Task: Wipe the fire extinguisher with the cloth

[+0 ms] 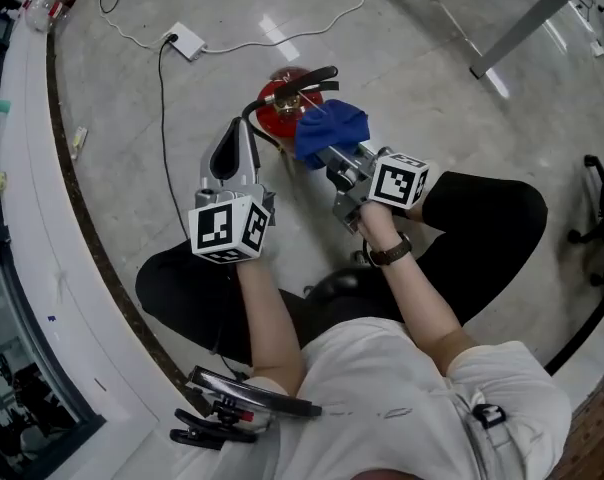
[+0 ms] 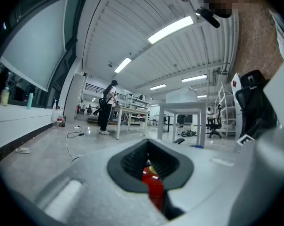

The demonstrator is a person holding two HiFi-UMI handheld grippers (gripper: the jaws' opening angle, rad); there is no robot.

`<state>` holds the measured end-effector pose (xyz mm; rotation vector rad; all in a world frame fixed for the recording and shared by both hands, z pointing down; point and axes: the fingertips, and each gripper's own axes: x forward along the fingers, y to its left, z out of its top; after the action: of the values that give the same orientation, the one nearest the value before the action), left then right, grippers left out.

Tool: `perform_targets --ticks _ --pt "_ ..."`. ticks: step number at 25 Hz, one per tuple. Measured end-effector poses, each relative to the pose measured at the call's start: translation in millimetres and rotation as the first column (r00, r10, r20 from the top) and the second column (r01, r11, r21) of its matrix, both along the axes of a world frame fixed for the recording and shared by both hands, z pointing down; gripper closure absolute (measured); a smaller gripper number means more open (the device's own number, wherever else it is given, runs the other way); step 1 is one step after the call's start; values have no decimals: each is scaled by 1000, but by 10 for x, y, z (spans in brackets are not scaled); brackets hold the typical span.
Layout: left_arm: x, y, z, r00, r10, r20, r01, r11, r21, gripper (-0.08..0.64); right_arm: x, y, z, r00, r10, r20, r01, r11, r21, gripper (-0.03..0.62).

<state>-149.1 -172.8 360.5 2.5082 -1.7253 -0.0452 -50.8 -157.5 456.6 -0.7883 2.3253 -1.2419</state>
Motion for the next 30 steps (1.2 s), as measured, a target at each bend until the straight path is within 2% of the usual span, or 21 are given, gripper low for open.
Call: perform_targets --ticks 2,3,5,7,9,11,13,16,19,22,24,27,28,30 --pt "21 16 -38 1000 0 3 0 1000 8 561 -145 -81 -203 999 -22 40 21 999 26 500" --pt "19 23 -54 1000 -2 3 2 1000 10 561 -186 -112 -187 999 -22 27 21 1000 21 500" --pt "-6 40 -69 1000 -11 -1 11 1000 10 561 -178 -118 -33 1000 2 -2 -2 1000 7 502" --pt "-38 44 -73 1000 -19 -16 19 1000 6 561 -107 -70 161 999 46 8 -46 999 2 500" --pt "-57 35 -55 999 -23 -24 23 1000 0 561 -88 -16 549 997 66 -39 -68 996 -52 498" --pt "-66 41 8 999 -30 -24 30 999 -14 561 -137 49 1201 990 39 -135 -61 985 -161 499" --pt "-74 54 86 999 -38 -22 37 999 -34 560 -196 99 1929 981 1 -194 -58 956 -287 499" --pt "-88 69 182 999 -47 -9 46 997 -60 561 -169 95 2850 968 -34 -247 -83 890 -448 497" --pt "-133 59 234 998 -56 -2 56 996 -74 561 -104 104 3578 931 -124 -343 -98 820 -564 497" --pt "-210 37 315 997 -73 6 73 993 -98 561 -75 190 4167 897 -215 -385 -110 737 -667 495" --pt "-233 30 337 997 -75 15 76 992 -106 561 -62 219 4390 873 -281 -399 -93 707 -701 499" --pt "-272 15 272 997 -73 31 76 993 -87 561 -57 181 4414 849 -345 -400 -50 700 -712 499" --pt "-287 15 249 997 -74 30 76 994 -80 561 -50 181 4346 855 -342 -391 -39 709 -704 499" --pt "-289 27 217 997 -71 21 72 995 -72 561 16 166 4026 900 -269 -342 -31 745 -667 499"
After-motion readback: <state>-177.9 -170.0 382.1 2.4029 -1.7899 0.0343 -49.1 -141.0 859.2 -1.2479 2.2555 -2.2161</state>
